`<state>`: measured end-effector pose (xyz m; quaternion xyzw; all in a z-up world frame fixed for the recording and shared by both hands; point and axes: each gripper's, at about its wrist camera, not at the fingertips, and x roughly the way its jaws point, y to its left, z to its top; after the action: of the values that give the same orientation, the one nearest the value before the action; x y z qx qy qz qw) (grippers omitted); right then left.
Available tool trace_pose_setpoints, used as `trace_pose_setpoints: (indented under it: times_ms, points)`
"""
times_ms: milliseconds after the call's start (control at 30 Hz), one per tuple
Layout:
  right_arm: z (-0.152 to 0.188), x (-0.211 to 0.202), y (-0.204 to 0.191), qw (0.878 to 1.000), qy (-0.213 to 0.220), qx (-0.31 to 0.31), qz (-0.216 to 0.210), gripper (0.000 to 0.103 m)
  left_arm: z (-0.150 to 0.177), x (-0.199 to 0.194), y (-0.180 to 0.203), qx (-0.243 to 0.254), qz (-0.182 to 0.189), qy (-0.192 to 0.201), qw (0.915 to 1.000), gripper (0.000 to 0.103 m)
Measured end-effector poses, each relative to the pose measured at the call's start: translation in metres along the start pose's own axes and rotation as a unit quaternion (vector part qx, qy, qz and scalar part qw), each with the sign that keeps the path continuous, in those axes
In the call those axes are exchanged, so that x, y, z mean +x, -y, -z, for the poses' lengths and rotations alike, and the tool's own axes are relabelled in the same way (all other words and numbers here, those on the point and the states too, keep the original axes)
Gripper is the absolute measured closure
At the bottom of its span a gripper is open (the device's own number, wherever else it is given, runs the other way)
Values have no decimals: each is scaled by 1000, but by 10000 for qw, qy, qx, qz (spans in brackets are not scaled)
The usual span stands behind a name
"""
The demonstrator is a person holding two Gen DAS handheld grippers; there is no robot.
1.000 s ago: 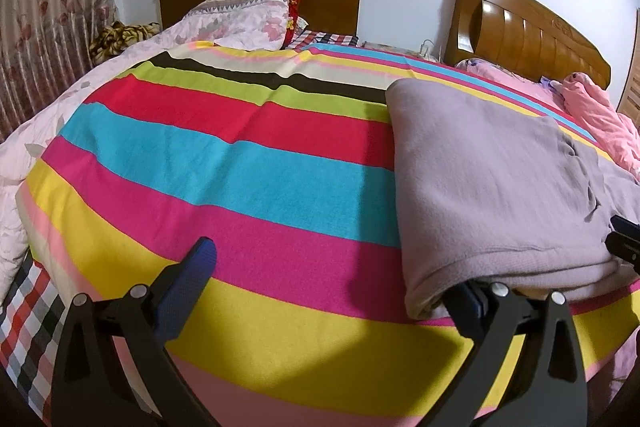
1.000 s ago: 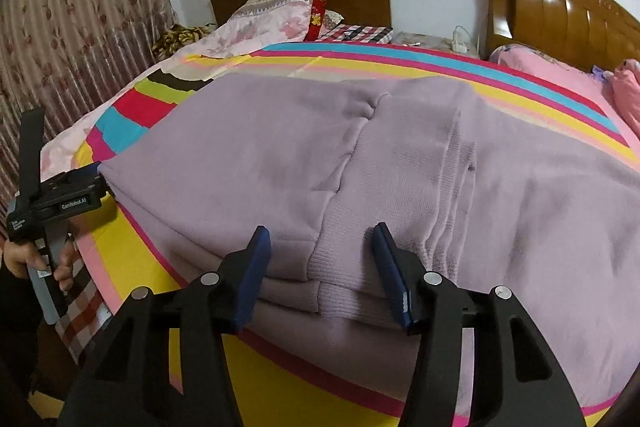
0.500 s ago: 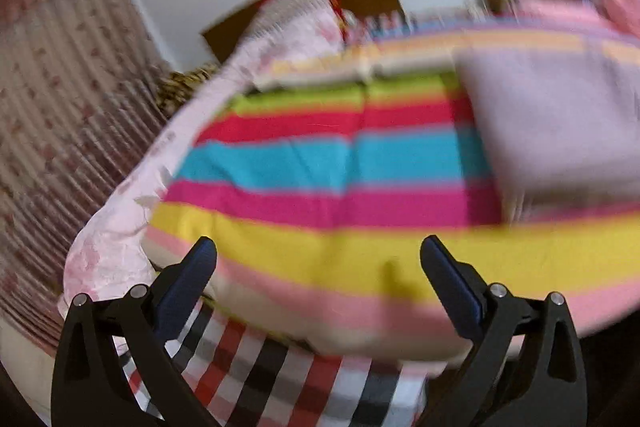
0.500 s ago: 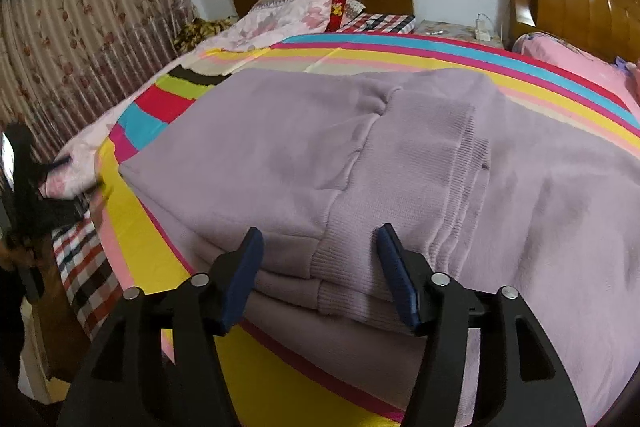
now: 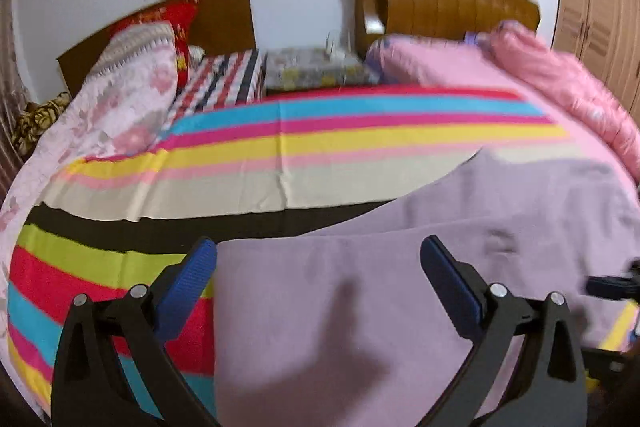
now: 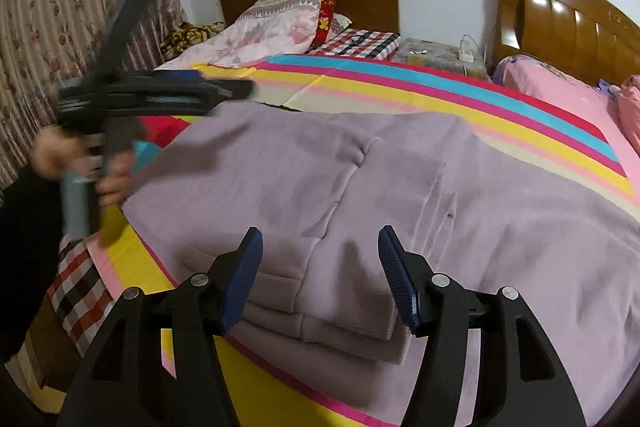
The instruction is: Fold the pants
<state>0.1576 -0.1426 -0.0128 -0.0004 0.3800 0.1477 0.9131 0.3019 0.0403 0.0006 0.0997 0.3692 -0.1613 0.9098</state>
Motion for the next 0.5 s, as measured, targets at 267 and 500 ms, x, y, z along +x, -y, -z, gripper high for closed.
trace_pose_setpoints:
  times_ms: [267, 500]
  points:
    - [-41, 31, 21, 9990, -13, -362, 266, 42, 26, 46, -58, -1370, 204, -833, 9868, 1]
    - [-48, 96, 45, 9973, -655, -252, 227, 35, 26, 45, -65, -1531, 159, -749, 9852, 1]
